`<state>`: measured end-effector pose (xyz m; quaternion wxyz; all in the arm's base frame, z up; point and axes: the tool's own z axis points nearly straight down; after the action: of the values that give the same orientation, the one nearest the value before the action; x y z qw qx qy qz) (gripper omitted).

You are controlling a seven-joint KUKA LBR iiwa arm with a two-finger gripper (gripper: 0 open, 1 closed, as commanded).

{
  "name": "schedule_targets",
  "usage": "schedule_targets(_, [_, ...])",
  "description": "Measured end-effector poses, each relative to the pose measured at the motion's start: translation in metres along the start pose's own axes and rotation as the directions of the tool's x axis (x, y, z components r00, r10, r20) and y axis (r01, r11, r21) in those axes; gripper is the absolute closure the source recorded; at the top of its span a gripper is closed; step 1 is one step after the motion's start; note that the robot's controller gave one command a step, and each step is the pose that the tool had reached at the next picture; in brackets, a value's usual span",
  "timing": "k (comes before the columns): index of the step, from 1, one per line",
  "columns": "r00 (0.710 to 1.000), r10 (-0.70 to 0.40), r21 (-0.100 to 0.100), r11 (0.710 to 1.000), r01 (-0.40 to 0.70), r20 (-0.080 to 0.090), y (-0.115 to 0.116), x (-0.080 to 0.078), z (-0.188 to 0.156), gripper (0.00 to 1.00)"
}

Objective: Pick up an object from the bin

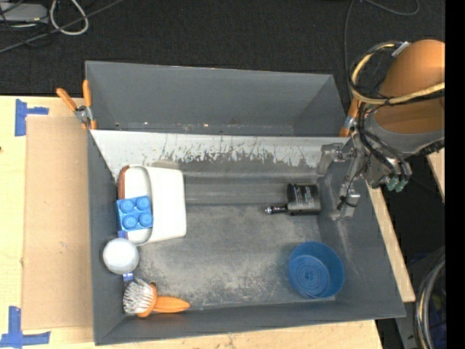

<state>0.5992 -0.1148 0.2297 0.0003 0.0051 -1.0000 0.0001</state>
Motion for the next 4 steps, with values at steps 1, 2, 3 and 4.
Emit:
schedule_targets(1, [1.000,0.000,0.000,1.000,0.000,0.000,0.000,0.000,0.000,0.00])
schedule_targets(2, [0.999,0.035,0.002,0.999,-0.035,0.006,0.040,-0.004,0.037,0.00])
schedule_targets(3, [1.000,-0.003,-0.004,1.000,0.003,-0.001,0.065,0.011,0.068,0.00])
schedule_targets(4, [0.998,-0.057,-0.002,0.998,0.057,0.003,0.026,0.006,0.088,0.00])
